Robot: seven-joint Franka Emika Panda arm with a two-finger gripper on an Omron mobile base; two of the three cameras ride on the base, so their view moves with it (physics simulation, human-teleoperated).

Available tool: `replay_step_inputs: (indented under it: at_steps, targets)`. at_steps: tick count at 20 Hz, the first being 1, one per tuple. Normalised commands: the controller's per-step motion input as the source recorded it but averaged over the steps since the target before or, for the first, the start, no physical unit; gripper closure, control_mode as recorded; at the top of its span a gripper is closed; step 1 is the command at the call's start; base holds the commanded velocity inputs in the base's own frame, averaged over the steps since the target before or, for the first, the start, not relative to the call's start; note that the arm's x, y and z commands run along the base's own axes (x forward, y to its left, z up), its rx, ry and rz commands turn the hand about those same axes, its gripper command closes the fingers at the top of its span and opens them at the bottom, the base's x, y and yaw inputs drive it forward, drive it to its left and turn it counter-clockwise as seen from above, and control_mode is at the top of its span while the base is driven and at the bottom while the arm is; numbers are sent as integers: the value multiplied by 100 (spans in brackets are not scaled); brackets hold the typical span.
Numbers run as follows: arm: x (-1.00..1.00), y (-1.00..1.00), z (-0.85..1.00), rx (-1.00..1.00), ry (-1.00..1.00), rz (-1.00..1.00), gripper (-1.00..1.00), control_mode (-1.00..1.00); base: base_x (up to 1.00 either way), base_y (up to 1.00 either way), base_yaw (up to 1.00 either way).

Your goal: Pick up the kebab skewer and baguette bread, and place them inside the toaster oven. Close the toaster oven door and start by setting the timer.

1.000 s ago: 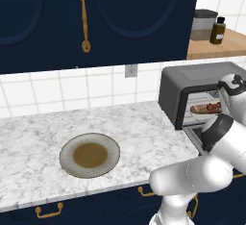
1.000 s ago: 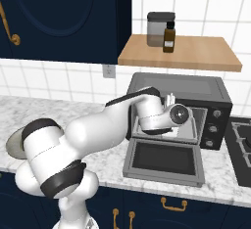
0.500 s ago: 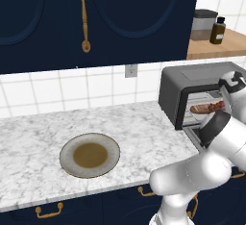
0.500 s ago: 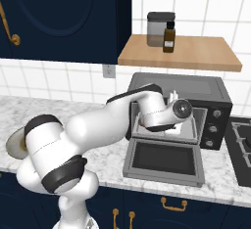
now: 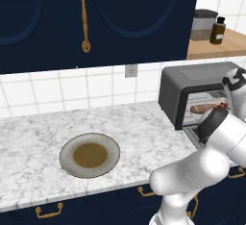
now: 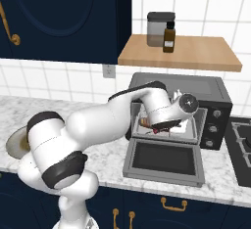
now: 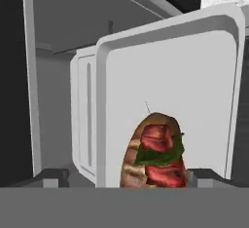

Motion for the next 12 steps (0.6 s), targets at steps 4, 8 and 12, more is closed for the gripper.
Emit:
replay_step_inputs:
  at_steps: [4, 8, 12]
  targets:
    - [-78, 0, 0, -10, -1, 12, -100, -100, 0, 0, 0]
    - [-43, 4, 0, -11, -4, 13, -100, -100, 0, 0, 0]
    - [-42, 15, 0, -13, -9, 20, -100, -100, 0, 0, 0]
